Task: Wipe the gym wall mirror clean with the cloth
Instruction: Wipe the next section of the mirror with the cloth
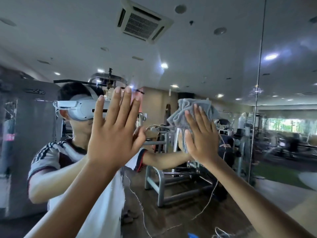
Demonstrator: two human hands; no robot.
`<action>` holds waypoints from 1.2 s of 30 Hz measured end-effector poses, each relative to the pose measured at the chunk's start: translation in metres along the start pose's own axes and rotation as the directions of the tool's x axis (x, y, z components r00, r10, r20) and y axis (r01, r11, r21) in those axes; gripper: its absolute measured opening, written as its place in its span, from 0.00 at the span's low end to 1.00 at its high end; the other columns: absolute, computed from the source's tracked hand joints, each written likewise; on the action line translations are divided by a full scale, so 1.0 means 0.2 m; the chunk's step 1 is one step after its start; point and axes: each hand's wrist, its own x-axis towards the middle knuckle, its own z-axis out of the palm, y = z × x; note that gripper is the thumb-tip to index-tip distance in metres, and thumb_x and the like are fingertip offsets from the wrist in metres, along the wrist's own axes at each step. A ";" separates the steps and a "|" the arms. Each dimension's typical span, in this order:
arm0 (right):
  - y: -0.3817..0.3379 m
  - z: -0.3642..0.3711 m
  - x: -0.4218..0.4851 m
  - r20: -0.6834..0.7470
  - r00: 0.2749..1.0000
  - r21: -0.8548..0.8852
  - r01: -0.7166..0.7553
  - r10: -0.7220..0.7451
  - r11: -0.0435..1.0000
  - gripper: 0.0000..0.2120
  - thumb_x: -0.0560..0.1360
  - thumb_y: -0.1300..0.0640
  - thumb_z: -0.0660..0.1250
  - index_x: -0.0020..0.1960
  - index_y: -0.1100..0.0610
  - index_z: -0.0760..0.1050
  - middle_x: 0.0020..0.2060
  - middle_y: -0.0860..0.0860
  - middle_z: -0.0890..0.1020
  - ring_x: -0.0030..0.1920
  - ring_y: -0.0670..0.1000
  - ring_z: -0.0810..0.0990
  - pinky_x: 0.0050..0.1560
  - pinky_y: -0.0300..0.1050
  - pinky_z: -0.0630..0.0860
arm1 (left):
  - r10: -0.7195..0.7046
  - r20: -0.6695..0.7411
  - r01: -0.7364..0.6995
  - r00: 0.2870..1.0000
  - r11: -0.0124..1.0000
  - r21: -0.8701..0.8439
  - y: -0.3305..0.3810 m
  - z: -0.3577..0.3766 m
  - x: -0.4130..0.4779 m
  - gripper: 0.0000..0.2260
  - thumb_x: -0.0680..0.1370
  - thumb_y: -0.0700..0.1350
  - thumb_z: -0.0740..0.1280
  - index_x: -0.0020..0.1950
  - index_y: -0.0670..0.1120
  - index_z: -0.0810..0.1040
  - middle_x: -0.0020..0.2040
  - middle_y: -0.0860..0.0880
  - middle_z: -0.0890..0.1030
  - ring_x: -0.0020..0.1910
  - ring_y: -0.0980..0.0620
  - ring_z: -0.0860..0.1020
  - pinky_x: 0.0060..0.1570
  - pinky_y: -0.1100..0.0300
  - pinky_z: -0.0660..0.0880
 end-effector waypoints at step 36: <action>-0.16 0.00 -0.31 0.026 0.940 0.100 -0.341 0.340 0.935 0.26 0.84 0.47 0.46 0.80 0.49 0.51 0.79 0.54 0.59 0.80 0.50 0.52 0.77 0.53 0.54 | -0.032 0.021 0.033 0.999 0.999 -0.018 0.06 -0.01 -0.32 0.30 0.83 0.55 0.56 0.81 0.42 0.57 0.81 0.41 0.56 0.80 0.40 0.55 0.75 0.36 0.57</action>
